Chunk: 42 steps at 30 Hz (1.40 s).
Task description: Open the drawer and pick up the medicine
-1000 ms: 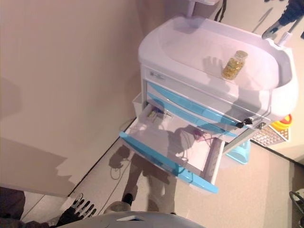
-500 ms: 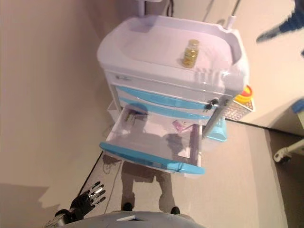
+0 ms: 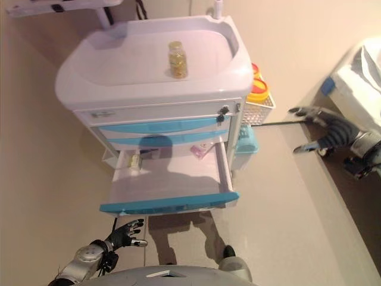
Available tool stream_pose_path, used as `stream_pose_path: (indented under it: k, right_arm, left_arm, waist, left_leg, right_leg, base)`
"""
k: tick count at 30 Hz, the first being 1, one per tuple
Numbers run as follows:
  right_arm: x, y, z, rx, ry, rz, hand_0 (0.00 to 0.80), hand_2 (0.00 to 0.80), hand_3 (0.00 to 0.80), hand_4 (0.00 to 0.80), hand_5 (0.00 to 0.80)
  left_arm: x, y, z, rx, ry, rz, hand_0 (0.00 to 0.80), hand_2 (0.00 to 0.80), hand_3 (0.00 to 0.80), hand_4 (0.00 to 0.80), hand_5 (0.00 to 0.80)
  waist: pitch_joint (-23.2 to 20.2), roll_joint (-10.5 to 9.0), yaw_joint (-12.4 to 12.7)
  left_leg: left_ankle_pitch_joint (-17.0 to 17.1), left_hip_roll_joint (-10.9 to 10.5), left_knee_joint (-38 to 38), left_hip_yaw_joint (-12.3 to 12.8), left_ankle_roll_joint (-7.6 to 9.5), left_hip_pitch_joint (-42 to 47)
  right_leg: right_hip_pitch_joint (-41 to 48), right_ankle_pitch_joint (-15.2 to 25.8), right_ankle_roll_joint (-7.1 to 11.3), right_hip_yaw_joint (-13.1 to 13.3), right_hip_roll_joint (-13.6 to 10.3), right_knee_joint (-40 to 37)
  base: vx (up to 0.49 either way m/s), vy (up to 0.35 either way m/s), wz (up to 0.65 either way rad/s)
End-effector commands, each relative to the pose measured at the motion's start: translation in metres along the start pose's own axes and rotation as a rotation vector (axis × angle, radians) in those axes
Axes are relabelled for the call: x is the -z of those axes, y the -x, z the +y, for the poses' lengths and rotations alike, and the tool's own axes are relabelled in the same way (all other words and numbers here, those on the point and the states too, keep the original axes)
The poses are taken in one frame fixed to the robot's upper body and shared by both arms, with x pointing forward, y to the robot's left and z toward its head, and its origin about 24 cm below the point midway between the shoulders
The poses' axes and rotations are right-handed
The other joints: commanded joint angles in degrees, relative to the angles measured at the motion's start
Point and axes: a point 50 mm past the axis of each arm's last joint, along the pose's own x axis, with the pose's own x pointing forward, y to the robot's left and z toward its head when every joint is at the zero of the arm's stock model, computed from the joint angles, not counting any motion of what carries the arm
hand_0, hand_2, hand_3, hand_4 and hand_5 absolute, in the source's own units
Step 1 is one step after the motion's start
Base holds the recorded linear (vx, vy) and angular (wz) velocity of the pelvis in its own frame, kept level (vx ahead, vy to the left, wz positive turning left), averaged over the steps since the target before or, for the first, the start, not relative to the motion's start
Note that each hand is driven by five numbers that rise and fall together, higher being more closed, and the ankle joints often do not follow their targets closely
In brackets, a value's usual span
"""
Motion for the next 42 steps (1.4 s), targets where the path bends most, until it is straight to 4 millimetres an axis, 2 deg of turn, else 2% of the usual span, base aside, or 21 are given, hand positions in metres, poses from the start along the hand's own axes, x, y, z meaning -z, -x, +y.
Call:
stream_pose_path:
  k: [1,5,6,9,13,18,22,23,24,29,33,38,42]
  right_arm:
    - [-0.001,-0.004,0.026,-0.260,-0.145,-0.118,0.000,0.000,0.000,0.000,0.000]
    - [0.029,-0.017,0.075,-0.462,-0.402,-0.096,0.000,0.000,0.000,0.000,0.000]
    - [0.029,-0.018,0.075,-0.463,-0.402,-0.097,0.000,0.000,0.000,0.000,0.000]
    - [0.053,-0.035,0.119,-0.542,-0.656,-0.077,0.000,0.000,0.000,0.000,0.000]
    - [0.069,-0.044,0.147,-0.553,-0.764,-0.052,0.000,0.000,0.000,0.000,0.000]
    - [0.082,-0.047,0.158,-0.480,-0.826,-0.034,0.000,0.000,0.000,0.000,0.000]
    - [0.091,-0.047,0.166,-0.391,-0.867,-0.029,0.000,0.000,0.000,0.000,0.000]
    - [0.091,-0.048,0.168,-0.369,-0.865,-0.028,0.000,0.000,0.000,0.000,0.000]
    - [0.093,-0.048,0.169,-0.348,-0.863,-0.025,0.000,0.000,0.000,0.000,0.000]
    - [0.100,-0.048,0.180,-0.239,-0.897,-0.017,0.000,0.000,0.000,0.000,0.000]
    - [0.103,-0.047,0.187,-0.192,-0.911,-0.008,0.000,0.000,0.000,0.000,0.000]
    - [0.105,-0.046,0.196,-0.156,-0.934,-0.005,0.000,0.000,0.000,0.000,0.000]
    - [0.102,-0.047,0.204,-0.157,-0.945,-0.010,0.000,0.000,0.000,0.000,0.000]
  left_arm:
    - [-0.015,0.003,0.033,-0.066,-0.222,-0.006,0.000,0.000,0.000,0.000,0.000]
    - [-0.037,0.000,0.051,-0.097,-0.320,-0.051,0.000,0.000,0.000,0.000,0.000]
    - [-0.037,0.000,0.051,-0.098,-0.320,-0.051,0.000,0.000,0.000,0.000,0.000]
    - [-0.067,-0.004,0.074,-0.174,-0.336,-0.116,0.000,0.000,0.000,0.000,0.000]
    - [-0.100,-0.002,0.102,-0.254,-0.255,-0.189,0.000,0.000,0.000,0.000,0.000]
    - [-0.139,0.016,0.149,-0.392,-0.161,-0.263,0.000,0.000,0.000,0.000,0.000]
    - [-0.180,0.049,0.196,-0.524,-0.094,-0.339,0.000,0.000,0.000,0.000,0.000]
    - [-0.188,0.055,0.203,-0.544,-0.088,-0.356,0.000,0.000,0.000,0.000,0.000]
    - [-0.194,0.060,0.208,-0.557,-0.083,-0.371,0.000,0.000,0.000,0.000,0.000]
    - [-0.231,0.099,0.237,-0.641,-0.078,-0.481,0.000,0.000,0.000,0.000,0.000]
    - [-0.241,0.126,0.255,-0.706,-0.066,-0.523,0.000,0.000,0.000,0.000,0.000]
    - [-0.236,0.154,0.276,-0.823,-0.012,-0.530,0.000,0.000,0.000,0.000,0.000]
    - [-0.238,0.152,0.272,-0.741,-0.003,-0.575,0.000,0.000,0.000,0.000,0.000]
  waist:
    - [0.1,-2.19,0.2]
    - [2.7,-1.86,-1.2]
    - [2.7,-1.90,-1.2]
    - [7.4,-1.19,-3.0]
    - [12.5,-0.96,-5.0]
    - [17.6,-1.71,-7.1]
    - [20.8,-2.47,-8.2]
    - [21.3,-2.63,-8.3]
    - [21.9,-2.25,-8.4]
    - [22.2,-2.85,-8.9]
    - [22.2,-3.32,-8.8]
    - [22.2,-3.91,-8.2]
    - [22.2,-4.21,-7.3]
  left_leg:
    - [-7.0,-0.5,6.1,-0.7,0.57,-2.3]
    - [-7.3,-0.5,8.4,0.6,0.60,-3.8]
    - [-7.3,-0.5,8.5,0.7,0.60,-3.9]
    - [-7.6,-0.7,11.4,2.4,0.68,-6.1]
    - [-8.7,-0.7,15.3,4.8,1.00,-8.7]
    - [-9.7,-1.1,20.8,6.3,1.26,-13.4]
    - [-10.3,-0.9,24.1,6.9,1.58,-17.4]
    - [-10.5,-0.9,24.8,6.9,1.68,-18.2]
    - [-12.3,-0.8,25.8,6.3,1.52,-18.3]
    - [-12.9,-0.4,29.8,6.8,1.96,-24.6]
    - [-13.2,-0.4,30.9,6.8,2.32,-26.9]
    - [-13.5,-0.3,31.3,6.1,2.60,-28.4]
    - [-13.7,-0.6,30.9,5.1,2.77,-28.2]
  right_leg:
    - [-4.1,-2.3,4.02,-0.3,-1.0,6.5]
    - [-6.5,-1.8,4.44,0.7,-1.3,7.9]
    - [-6.6,-1.8,4.44,0.7,-1.3,7.9]
    - [-9.4,-1.2,4.71,2.1,-1.9,9.3]
    - [-12.0,-0.7,4.73,3.9,-2.6,10.5]
    - [-15.8,-0.3,4.17,6.1,-2.7,12.1]
    - [-19.3,-0.2,3.51,7.1,-2.3,13.7]
    - [-20.0,-0.2,3.42,7.1,-2.3,13.9]
    - [-19.8,-1.5,3.61,6.8,-2.2,14.4]
    - [-25.5,-1.0,2.79,7.4,-1.9,16.0]
    - [-27.7,-0.9,2.58,7.8,-1.7,16.4]
    - [-28.6,-0.4,2.86,7.6,-1.5,16.0]
    - [-27.9,-0.3,2.96,7.1,-1.3,15.9]
  base:
    - [-0.035,-0.030,-0.12]
    - [-0.074,-0.005,-0.16]
    - [-0.133,0.052,-0.22]
    - [-0.180,0.116,-0.37]
    - [-0.138,0.148,-0.37]
    - [-0.107,0.143,-0.27]
    - [-0.117,0.062,-0.15]
    - [-0.029,0.081,0.03]
    - [-0.025,0.074,0.01]
    - [-0.040,0.026,0.01]
    - [0.000,0.000,0.00]
    - [0.004,-0.030,0.00]
    - [0.005,-0.083,0.07]
